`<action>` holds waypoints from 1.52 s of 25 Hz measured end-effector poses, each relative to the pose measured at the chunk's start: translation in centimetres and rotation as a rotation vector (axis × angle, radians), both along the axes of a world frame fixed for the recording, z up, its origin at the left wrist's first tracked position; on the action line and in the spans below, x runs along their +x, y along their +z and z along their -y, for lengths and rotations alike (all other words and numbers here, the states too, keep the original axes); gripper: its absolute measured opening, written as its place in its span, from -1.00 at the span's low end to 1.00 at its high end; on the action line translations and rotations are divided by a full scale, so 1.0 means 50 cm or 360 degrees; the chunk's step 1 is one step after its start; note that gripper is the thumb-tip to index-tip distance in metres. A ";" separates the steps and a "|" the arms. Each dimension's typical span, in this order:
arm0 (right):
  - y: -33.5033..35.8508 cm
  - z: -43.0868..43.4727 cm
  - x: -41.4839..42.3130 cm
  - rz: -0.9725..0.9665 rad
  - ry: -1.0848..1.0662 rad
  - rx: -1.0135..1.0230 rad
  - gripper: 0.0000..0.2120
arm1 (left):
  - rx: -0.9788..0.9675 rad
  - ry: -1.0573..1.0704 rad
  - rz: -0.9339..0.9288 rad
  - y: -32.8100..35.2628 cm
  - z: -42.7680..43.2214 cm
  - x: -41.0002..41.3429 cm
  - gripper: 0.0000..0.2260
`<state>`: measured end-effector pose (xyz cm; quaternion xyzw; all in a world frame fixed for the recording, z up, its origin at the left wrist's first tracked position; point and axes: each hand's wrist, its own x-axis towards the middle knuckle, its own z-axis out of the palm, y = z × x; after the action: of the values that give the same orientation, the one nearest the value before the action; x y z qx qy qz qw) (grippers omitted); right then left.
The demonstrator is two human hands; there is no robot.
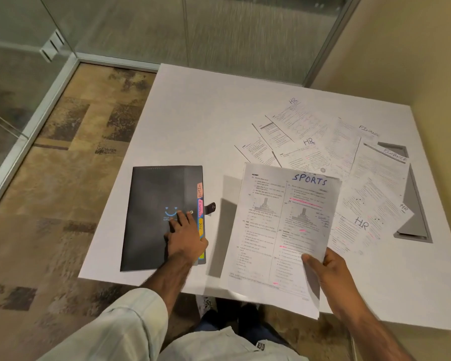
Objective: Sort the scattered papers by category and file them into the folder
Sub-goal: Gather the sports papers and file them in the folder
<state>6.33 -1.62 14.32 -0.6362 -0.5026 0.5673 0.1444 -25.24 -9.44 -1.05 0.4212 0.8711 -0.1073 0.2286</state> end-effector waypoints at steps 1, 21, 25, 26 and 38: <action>0.000 0.001 0.003 0.0002 0.0000 0.0003 -0.83 | -0.0016 0.0018 0.0003 0.005 -0.006 0.003 -0.17; -0.008 0.022 0.040 0.0022 -0.0061 -0.0055 -0.82 | -0.0081 0.0184 -0.0040 -0.004 -0.110 -0.011 -0.63; -0.017 0.021 0.032 0.0037 -0.0092 -0.0051 -0.82 | -0.0173 0.0002 -0.0141 0.007 -0.100 -0.002 -0.64; -0.018 0.020 0.025 0.0040 -0.0101 -0.0034 -0.82 | -0.0174 -0.0024 -0.0131 0.020 -0.097 0.003 -0.67; -0.010 -0.035 -0.223 -0.0015 0.0139 0.0369 -0.83 | 0.0552 0.0529 0.0441 0.177 -0.039 -0.068 -0.76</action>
<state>-4.84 0.11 13.84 -0.5902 -0.5913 0.5140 0.1945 -28.66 -7.51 7.81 0.3162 0.8940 0.1409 0.2844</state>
